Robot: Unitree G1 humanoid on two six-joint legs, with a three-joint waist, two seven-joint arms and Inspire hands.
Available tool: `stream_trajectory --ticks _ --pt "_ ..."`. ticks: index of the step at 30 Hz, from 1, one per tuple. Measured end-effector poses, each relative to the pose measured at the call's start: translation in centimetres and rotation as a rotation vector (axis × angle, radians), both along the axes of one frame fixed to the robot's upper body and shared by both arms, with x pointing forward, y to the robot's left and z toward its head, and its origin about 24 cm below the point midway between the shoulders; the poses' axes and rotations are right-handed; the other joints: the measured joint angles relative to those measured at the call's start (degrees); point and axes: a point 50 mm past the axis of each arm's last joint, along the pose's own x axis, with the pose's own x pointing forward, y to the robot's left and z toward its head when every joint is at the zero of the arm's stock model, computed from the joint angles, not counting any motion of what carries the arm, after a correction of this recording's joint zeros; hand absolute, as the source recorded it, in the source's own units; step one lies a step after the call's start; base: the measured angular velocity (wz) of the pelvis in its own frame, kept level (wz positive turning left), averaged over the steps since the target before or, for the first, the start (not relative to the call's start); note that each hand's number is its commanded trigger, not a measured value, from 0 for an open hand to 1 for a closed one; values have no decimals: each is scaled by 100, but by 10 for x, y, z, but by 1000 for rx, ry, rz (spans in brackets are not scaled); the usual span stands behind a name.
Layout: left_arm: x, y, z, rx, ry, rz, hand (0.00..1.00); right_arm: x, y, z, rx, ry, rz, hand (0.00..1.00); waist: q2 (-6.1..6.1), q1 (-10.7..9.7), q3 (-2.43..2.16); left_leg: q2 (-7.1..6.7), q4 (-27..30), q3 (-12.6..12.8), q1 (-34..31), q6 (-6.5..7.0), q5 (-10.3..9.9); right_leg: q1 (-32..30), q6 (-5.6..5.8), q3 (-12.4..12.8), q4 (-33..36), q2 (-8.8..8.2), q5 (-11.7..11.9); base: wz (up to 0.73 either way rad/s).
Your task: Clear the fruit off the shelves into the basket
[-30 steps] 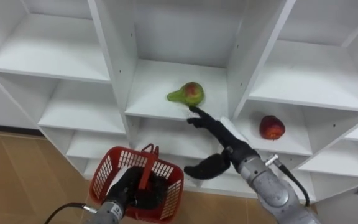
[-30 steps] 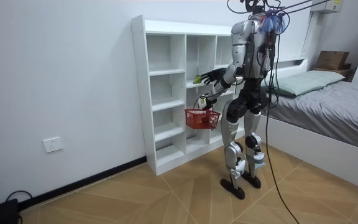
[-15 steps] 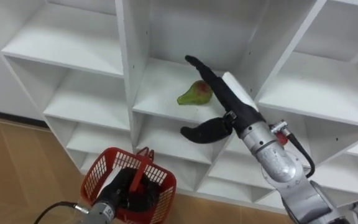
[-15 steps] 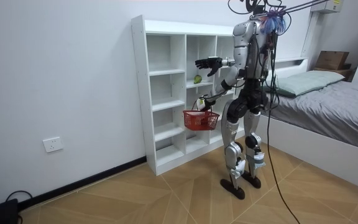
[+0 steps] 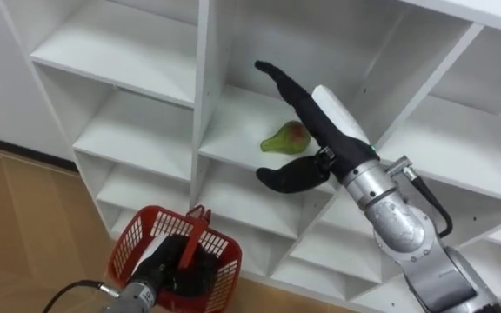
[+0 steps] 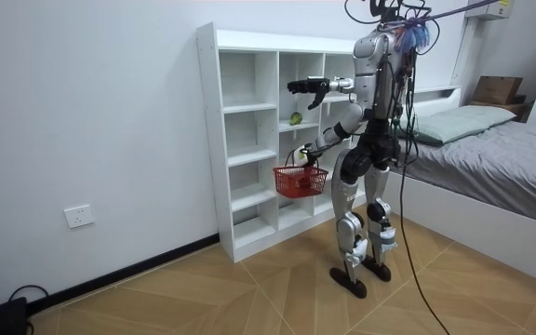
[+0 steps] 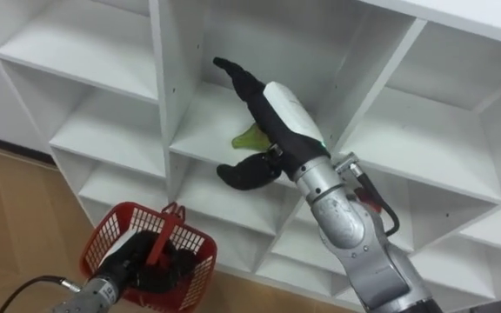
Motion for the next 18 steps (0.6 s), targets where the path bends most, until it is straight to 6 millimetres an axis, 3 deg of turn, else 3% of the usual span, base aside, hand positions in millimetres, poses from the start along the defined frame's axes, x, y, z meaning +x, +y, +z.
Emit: stream_trajectory --ticks 6,16,18 --pt "5 7 7 14 -33 5 100 5 -7 5 0 -16 -24 0 -147 15 73 2 109 -67 -95 -18 -9 -13 0 5 -2 18 0 6" --pt "8 15 10 38 -25 -10 100 29 -25 -2 -41 34 -115 0 -307 146 59 -26 183 -270 -216 -23 -7 -31 -1 -207 -7 18 1 10" --pt "8 17 11 35 -24 -10 100 33 -28 -1 -49 30 -127 0 -344 146 32 -30 215 -309 -284 -24 -7 -72 -1 -253 -8 18 1 14"
